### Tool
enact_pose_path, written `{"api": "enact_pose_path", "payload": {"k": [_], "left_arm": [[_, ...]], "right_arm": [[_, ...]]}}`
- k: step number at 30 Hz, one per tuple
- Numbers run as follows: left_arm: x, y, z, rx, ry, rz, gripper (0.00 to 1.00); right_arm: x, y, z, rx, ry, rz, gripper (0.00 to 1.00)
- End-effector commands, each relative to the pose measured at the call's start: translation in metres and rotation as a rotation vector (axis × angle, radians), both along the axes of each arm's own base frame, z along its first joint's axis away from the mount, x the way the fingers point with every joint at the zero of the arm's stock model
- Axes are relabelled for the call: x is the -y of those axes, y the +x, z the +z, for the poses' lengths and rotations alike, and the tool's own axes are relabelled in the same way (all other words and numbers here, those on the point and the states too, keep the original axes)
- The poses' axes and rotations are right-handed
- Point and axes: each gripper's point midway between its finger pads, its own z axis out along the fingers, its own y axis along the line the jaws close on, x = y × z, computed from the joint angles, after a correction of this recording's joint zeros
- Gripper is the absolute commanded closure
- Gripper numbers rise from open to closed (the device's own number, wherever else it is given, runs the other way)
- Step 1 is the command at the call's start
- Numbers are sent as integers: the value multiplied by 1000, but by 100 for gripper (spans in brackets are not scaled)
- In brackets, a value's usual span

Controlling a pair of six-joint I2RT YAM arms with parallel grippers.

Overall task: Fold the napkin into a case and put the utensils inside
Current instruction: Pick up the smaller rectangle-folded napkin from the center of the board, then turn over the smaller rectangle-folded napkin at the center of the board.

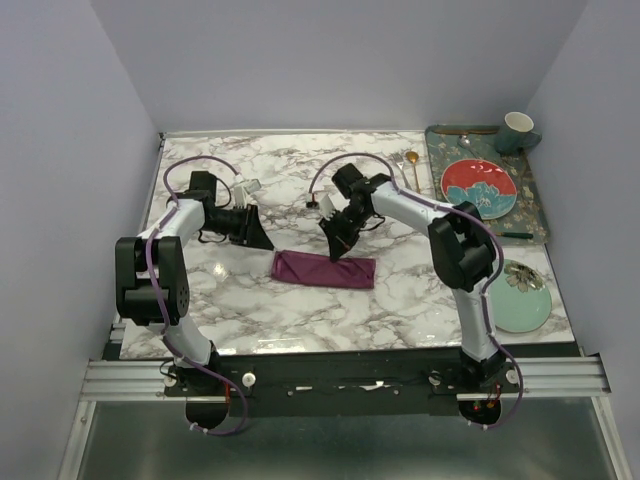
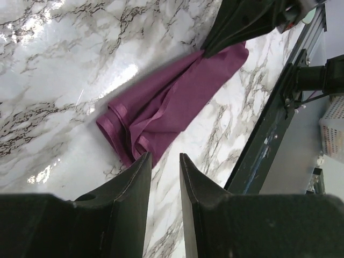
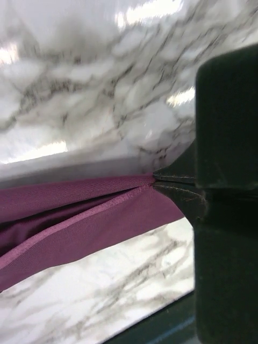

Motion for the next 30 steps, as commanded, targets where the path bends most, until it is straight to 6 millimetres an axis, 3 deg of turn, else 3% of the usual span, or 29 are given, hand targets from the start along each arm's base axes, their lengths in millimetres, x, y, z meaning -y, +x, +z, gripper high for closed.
{"api": "enact_pose_path", "payload": {"k": [1,7,11,15,16,18,23,30], "left_arm": [[-6,11,3,24,-12,27,63],[-18,23,5,45,19,63,57],[-26,34,12,80,31,89,55],[-35,40,15,87,36,113,55],[-37,40,15,85,36,118,55],[-39,41,16,92,41,121,55],[-42,39,15,88,42,129,55],[-44,36,13,86,44,133,55]], "right_arm": [[11,63,47,380,-51,-47,99],[24,106,66,636,-121,-88,100],[27,133,91,800,-116,-137,99],[31,141,92,904,-161,-142,99],[29,134,82,909,-173,-102,99],[33,139,81,969,-209,-120,99],[28,117,57,998,-242,-79,99],[19,90,53,1066,-266,-48,99]]}}
